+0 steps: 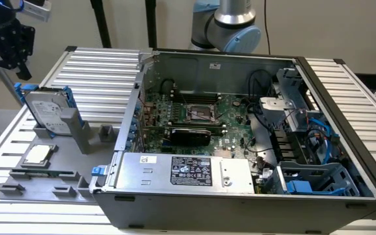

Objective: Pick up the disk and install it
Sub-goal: 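Pick up the disk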

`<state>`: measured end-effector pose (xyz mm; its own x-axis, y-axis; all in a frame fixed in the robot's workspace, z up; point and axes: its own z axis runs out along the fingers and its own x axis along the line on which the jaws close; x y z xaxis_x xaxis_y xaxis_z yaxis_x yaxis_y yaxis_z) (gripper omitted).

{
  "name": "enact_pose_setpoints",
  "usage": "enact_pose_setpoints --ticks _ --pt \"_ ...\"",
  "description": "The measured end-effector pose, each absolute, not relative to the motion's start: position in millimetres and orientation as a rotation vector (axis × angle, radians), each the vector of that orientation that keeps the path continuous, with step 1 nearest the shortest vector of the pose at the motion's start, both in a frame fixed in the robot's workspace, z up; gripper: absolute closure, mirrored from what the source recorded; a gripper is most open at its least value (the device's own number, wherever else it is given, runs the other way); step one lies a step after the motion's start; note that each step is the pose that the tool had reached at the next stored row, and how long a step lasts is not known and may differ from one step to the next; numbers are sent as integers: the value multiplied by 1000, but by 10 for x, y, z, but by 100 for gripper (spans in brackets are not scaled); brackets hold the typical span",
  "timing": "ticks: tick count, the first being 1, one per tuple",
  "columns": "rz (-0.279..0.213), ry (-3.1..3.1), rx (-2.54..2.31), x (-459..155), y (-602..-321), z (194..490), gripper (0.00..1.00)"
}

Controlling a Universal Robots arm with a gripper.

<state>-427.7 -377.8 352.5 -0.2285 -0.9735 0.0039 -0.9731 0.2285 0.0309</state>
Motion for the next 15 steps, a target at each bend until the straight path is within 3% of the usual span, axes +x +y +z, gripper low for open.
enact_pose_setpoints --ticks 14,15 --pt "-32 -2283 2121 -4278 -3793 3508 100" --pt "-32 -2277 2128 -4278 -3798 3504 0"
